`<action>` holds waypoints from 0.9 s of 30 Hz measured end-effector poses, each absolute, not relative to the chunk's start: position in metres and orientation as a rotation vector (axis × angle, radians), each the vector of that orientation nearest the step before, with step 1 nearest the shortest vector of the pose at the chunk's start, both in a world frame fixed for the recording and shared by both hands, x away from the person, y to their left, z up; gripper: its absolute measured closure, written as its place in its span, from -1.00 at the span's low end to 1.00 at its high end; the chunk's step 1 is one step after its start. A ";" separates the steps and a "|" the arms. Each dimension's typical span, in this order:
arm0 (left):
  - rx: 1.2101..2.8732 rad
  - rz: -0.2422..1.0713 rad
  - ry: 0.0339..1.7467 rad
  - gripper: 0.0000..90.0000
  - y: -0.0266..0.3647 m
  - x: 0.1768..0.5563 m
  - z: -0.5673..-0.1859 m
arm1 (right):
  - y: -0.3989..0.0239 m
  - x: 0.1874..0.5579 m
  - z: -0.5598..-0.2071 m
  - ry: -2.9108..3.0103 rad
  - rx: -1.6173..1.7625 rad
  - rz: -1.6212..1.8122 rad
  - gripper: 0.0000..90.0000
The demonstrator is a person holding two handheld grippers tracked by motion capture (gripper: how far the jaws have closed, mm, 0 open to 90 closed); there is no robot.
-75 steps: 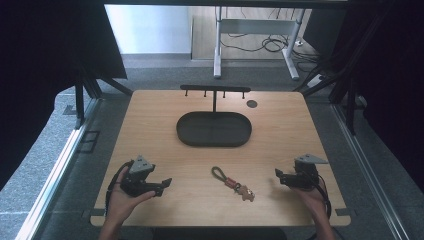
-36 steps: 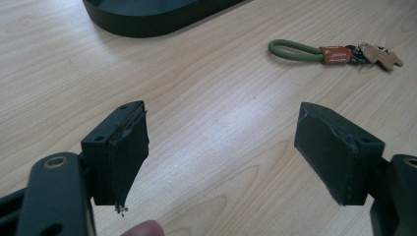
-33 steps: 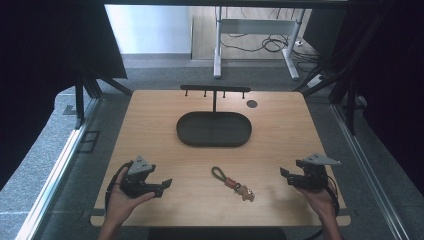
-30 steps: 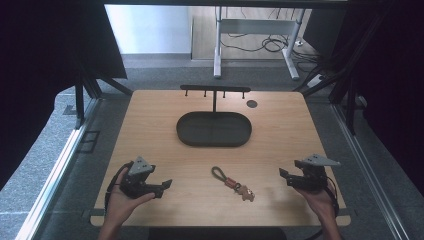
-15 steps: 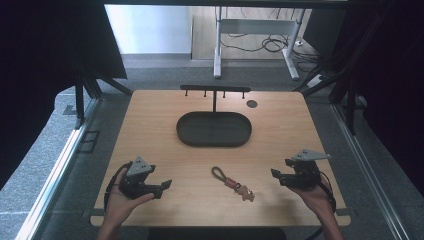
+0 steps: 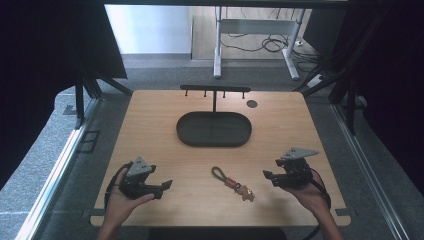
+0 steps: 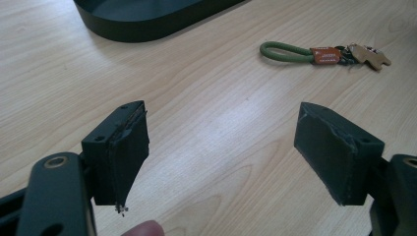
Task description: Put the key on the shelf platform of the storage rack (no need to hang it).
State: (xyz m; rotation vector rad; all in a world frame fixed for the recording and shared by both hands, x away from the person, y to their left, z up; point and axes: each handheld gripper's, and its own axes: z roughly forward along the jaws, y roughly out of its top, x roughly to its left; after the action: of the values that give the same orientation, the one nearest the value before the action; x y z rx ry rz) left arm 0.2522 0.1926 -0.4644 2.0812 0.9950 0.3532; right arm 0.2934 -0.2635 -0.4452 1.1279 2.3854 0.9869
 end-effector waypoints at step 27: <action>2.053 0.365 1.009 -0.53 0.201 0.251 -0.460 | -0.215 0.305 -0.442 2.587 0.964 0.842 -0.09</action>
State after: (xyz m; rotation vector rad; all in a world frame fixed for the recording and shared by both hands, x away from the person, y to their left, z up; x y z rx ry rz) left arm 0.2509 0.2012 -0.4602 2.0535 1.0088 0.3647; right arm 0.3055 -0.2152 -0.4418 0.9642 2.5871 0.8419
